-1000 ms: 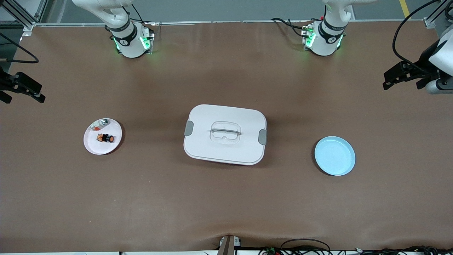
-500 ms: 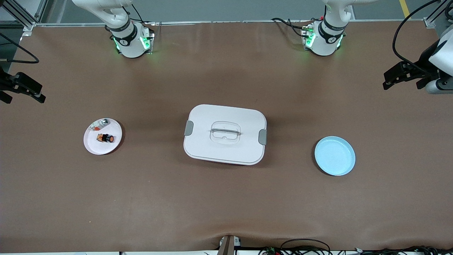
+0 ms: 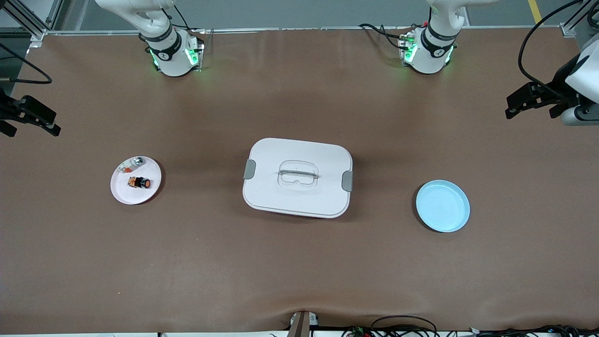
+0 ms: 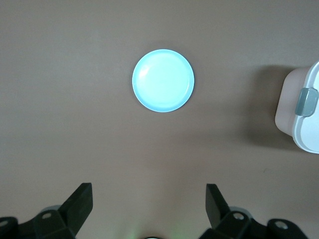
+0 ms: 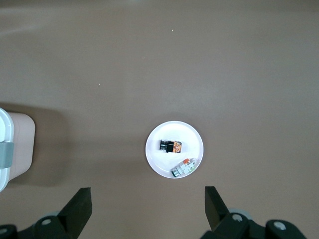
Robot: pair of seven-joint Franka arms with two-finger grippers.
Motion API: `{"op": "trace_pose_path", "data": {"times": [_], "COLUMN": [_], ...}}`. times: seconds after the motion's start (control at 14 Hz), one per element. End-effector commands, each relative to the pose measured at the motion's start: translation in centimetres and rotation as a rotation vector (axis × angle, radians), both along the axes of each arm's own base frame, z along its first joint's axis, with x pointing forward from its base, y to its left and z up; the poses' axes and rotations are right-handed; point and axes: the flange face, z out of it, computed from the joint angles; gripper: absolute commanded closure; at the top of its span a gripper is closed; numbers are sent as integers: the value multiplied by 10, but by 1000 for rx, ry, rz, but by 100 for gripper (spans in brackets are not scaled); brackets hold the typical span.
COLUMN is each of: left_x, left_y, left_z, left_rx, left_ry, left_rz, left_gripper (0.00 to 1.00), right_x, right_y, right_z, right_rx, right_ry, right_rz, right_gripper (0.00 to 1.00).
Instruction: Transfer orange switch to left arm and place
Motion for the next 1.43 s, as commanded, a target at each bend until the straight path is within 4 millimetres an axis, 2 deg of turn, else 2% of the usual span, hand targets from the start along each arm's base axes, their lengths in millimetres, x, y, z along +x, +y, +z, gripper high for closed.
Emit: {"op": "trace_pose_path", "data": {"times": [0.0,0.29,0.43,0.5,0.57,0.93,1.07,1.36], "left_x": [0,1,2,6,9,9,9,11], "left_y": [1,10,6,5,6,12,13,14], "left_z": [-1,6,4,-2,-8,-8,-8,-9], "left_rx": [1,-2,0,0,-1,0,2,0], "left_ry": [13,-2,-2,7,18,18,18,19], "left_rz": [-1,11,13,11,13,24,25,24], "left_gripper": [0,0,0,0,0,0,0,0], "right_x": [-3,-4,-5,-1,1,5,6,1], "right_y": [-3,-7,-2,2,1,-10,-23,-31], "right_z": [0,-6,-6,-15,-30,-101,-136,-202], "right_rx": [10,3,4,4,6,10,12,9], "right_ry": [30,55,64,87,139,249,230,178], "right_rz": [-8,-10,7,16,13,-6,-29,-41], "right_gripper": [0,0,0,0,0,0,0,0]}}
